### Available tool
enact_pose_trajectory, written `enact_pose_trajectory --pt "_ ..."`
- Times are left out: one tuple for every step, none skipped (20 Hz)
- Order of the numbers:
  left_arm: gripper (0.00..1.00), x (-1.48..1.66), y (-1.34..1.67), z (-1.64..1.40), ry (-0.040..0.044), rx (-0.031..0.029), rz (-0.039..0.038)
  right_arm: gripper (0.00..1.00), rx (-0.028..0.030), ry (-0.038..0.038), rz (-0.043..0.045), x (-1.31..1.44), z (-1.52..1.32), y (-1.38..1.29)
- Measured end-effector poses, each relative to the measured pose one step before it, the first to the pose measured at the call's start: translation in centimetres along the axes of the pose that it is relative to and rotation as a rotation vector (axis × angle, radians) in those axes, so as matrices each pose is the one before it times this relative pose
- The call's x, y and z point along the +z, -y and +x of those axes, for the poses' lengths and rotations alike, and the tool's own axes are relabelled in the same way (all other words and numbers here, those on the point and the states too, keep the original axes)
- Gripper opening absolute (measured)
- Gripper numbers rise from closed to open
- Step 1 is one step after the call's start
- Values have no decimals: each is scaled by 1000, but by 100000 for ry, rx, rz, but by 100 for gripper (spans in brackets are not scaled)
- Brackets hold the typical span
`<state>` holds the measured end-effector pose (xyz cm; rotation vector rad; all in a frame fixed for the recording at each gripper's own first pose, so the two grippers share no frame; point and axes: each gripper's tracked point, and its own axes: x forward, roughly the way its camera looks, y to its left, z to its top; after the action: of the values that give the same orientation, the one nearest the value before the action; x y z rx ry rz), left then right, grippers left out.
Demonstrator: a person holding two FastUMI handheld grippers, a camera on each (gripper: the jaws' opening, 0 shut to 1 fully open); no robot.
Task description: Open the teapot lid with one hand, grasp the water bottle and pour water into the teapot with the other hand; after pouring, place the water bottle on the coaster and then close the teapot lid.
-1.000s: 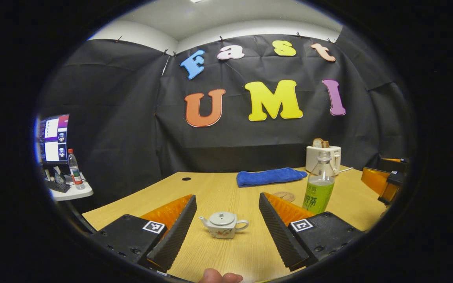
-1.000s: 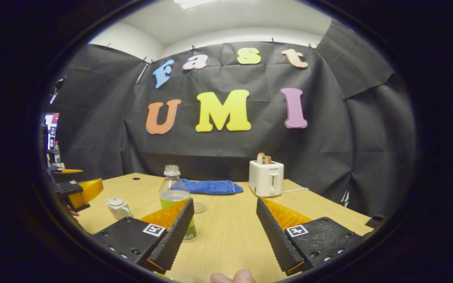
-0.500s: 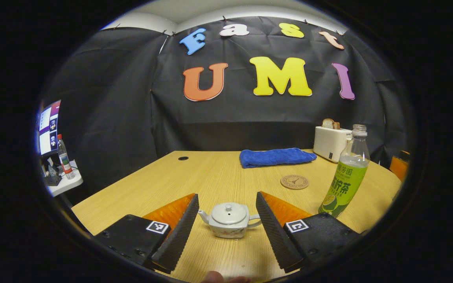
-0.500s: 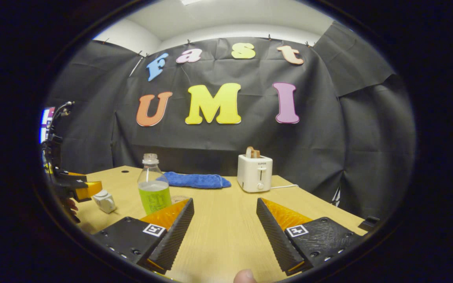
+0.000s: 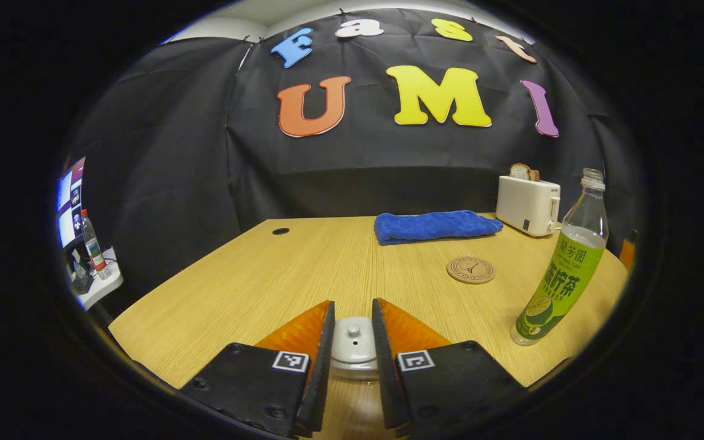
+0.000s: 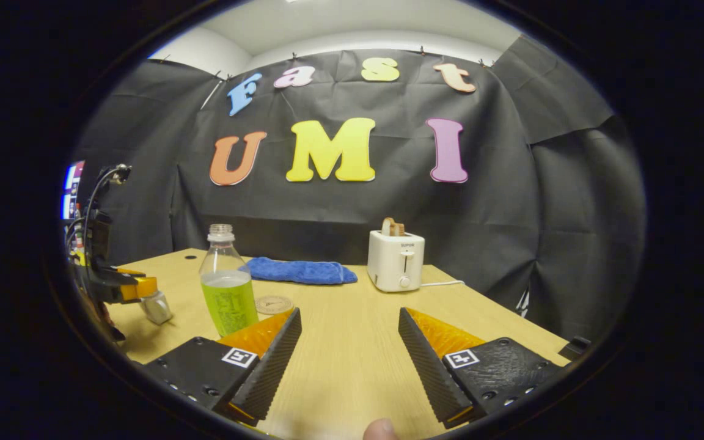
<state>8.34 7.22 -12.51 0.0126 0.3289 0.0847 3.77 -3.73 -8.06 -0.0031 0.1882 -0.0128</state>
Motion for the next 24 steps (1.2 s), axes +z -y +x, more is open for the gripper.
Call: enact_pose_trajectory --pt "28 58 -163 41 235 1186 122 95 354 180 -250 8 65 -125" --pt "23 34 165 161 -19 -538 -7 95 635 142 16 97 48 -174" --pt "13 89 185 -88 -36 -314 701 95 477 -11 150 -66 116 -156" --pt "10 12 -41 124 175 -137 548 95 624 44 63 32 -1 -101" --pt "5 102 -61 -48 329 -75 -248 95 935 151 141 43 71 -222" --pt "4 105 -16 107 567 -282 -228 95 976 117 111 21 -37 -237" --pt "3 162 -34 -40 559 -468 -821 95 689 288 96 -21 15 -112" --pt "3 396 26 -207 1236 -483 -950 95 244 496 66 168 -66 10" --pt "3 507 -51 -187 1537 -536 -512 96 462 363 158 53 -30 -78" --pt "3 545 56 -204 1503 -612 -28 95 734 261 401 128 -33 -165" --pt "3 435 -72 -119 1041 -288 381 95 1195 310 468 47 -100 -228" --pt "3 405 44 -237 654 -717 296 95 1826 78 280 95 -72 -456" --pt "3 419 42 -431 839 -766 -283 95 2331 -14 350 -117 -168 -617" --pt "3 495 88 -494 1375 -817 -613 95 2880 53 233 -14 -155 -717" --pt "3 438 5 -434 1055 -256 -437 96 2378 -739 577 -270 -165 -709" --pt "3 232 27 -425 819 -571 -186 96 2769 -606 705 -189 -74 -755" --pt "2 264 130 -398 772 -717 25 96 2510 -719 125 -268 35 -861" --pt "2 147 177 -520 235 -449 10 96 2252 -888 -429 -212 -55 -843" --pt "3 187 -36 -385 453 -84 -124 95 1637 -835 -488 -377 145 -651" --pt "3 30 -15 -340 379 -139 -133 95 1217 -489 -236 -57 228 -552" --pt "3 72 147 -447 359 -201 -238 95 1073 -434 -112 -131 290 -694" --pt "3 119 140 -297 316 -457 250 95 906 -563 -196 -61 372 -589" --pt "3 -86 -65 -206 96 -217 201 95 764 -519 -554 -152 426 -596" --pt "2 89 -4 -219 178 -324 -146 95 336 -260 -687 57 472 -458"
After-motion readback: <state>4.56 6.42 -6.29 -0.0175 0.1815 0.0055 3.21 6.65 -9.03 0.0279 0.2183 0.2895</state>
